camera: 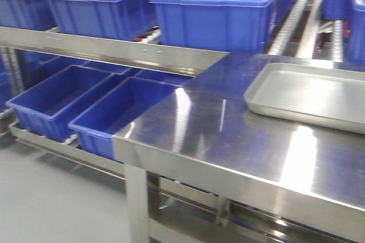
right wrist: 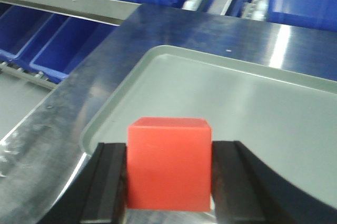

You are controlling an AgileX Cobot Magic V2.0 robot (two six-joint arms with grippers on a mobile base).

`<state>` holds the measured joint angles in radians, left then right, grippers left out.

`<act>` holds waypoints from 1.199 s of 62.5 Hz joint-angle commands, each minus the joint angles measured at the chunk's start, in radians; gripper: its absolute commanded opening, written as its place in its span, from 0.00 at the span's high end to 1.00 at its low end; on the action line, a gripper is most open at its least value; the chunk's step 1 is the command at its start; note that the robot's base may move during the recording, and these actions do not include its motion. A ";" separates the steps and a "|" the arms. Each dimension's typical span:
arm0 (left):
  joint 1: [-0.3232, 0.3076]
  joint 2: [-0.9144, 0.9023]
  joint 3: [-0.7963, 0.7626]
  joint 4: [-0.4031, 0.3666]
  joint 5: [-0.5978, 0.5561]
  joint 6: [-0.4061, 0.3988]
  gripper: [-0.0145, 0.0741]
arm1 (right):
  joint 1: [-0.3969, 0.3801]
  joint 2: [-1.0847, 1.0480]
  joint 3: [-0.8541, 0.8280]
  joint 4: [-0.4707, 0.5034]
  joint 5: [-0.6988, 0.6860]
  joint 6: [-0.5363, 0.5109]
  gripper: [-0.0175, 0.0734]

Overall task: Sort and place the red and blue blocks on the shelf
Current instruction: 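Drive the base back from the table while holding both cubes, then turn and drive the base along the aisle carrying both cubes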

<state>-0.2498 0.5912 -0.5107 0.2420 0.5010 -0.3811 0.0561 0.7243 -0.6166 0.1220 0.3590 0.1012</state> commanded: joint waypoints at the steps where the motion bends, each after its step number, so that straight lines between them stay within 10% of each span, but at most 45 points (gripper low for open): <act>1: -0.002 -0.001 -0.027 0.009 -0.074 0.000 0.70 | -0.007 -0.007 -0.027 -0.007 -0.085 -0.008 0.75; 75: -0.002 -0.001 -0.027 0.009 -0.074 0.000 0.70 | -0.007 -0.007 -0.027 -0.007 -0.085 -0.008 0.75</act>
<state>-0.2498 0.5912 -0.5107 0.2420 0.5010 -0.3811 0.0561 0.7243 -0.6166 0.1220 0.3590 0.1012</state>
